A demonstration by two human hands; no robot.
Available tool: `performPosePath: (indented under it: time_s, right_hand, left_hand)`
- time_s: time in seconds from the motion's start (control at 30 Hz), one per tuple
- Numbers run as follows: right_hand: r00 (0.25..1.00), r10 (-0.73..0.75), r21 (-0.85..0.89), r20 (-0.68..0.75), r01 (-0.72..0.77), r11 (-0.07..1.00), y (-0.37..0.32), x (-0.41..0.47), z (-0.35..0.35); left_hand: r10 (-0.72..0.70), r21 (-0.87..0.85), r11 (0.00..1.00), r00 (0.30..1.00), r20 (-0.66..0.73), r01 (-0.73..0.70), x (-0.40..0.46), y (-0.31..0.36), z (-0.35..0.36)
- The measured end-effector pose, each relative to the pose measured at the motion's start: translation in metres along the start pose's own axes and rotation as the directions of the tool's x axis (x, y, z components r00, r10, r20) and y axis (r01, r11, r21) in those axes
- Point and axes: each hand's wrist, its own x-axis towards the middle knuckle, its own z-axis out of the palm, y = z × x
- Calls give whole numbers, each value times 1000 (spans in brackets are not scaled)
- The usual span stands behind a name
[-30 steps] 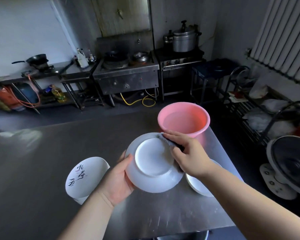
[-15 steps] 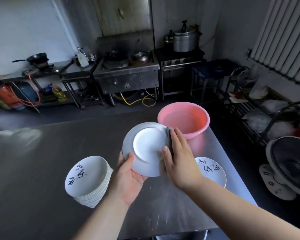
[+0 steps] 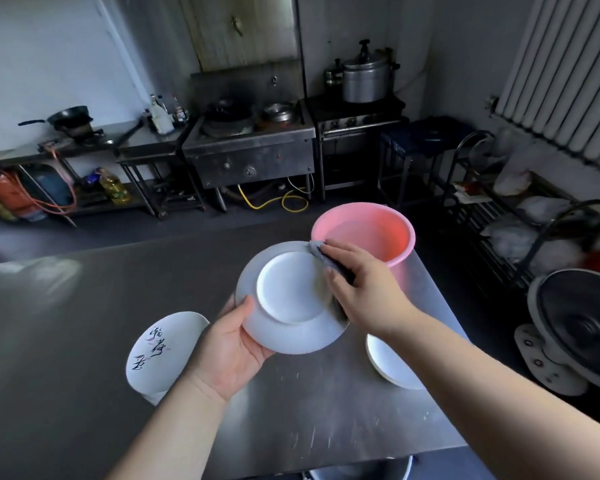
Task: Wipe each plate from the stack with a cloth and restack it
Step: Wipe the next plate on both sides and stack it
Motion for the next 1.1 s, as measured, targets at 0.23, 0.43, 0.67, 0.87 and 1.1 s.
performPosePath:
  time_s: [0.23,0.43,0.67,0.87,1.1]
  right_hand:
    - [941,204,-193,270,-155,969,-31,-84,61]
    - [981,195,-144,-5,-194,970,8,-39,47]
    - [985,170,-229,28,-159,960,-20,-72,81]
    - [929,353,-60,-110,-361,931,29,-20,52]
    - [810,585,-260,43,-556,789,47,-11,7]
  left_hand:
    - [113,-59,991,985,-129,-122,2,-33,18]
    - [151,-122,979,984,-99,-162,8,-36,38]
    - [103,-13,994,979,-173,-107,19,-50,44]
    - [21,-66,998,1000,-1,-21,36,-40,19]
    - [-151,69,987,984,96,145,56,-29,-22]
